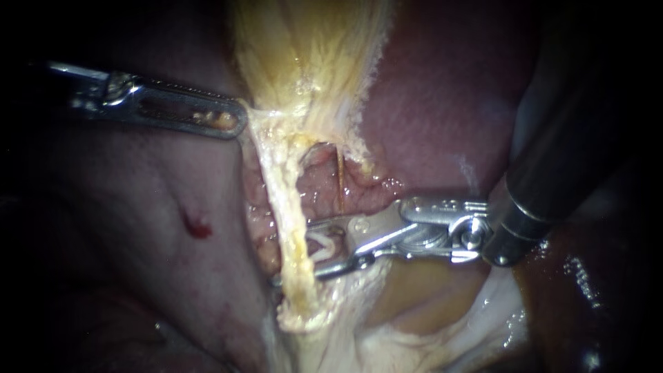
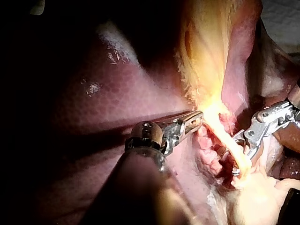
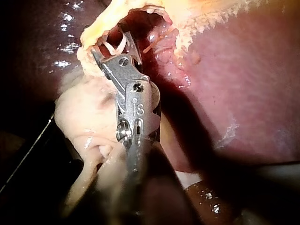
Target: Clipping first clip left tube
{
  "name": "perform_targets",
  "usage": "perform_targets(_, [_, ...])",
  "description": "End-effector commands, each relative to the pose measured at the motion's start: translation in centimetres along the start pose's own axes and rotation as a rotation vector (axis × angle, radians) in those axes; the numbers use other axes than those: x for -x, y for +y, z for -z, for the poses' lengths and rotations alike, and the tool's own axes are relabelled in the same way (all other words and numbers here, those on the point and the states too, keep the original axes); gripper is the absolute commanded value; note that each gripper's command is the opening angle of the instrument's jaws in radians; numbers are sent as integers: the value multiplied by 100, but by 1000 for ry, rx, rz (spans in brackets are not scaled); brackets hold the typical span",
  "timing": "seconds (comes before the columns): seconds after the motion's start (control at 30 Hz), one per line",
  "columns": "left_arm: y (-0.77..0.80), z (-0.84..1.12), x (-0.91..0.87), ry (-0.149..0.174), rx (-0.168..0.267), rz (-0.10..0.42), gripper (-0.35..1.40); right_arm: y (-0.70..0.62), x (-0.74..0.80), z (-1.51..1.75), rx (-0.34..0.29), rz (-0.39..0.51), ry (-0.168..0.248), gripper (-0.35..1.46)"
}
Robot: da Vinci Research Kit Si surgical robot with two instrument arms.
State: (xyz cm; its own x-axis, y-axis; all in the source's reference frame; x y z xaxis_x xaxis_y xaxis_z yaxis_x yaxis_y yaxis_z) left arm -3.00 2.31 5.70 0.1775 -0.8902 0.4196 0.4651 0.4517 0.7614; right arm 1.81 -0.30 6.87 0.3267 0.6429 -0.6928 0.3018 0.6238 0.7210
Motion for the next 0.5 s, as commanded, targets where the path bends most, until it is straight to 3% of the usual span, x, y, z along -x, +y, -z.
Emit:
perform_targets(0.03, [0,0,0,0,1,0,-35,0,0,1,0,0,0,38])
perform_targets(0.5, [-1,0,0,0,1,0,-35,1,-4,8,8,-2,5,39])
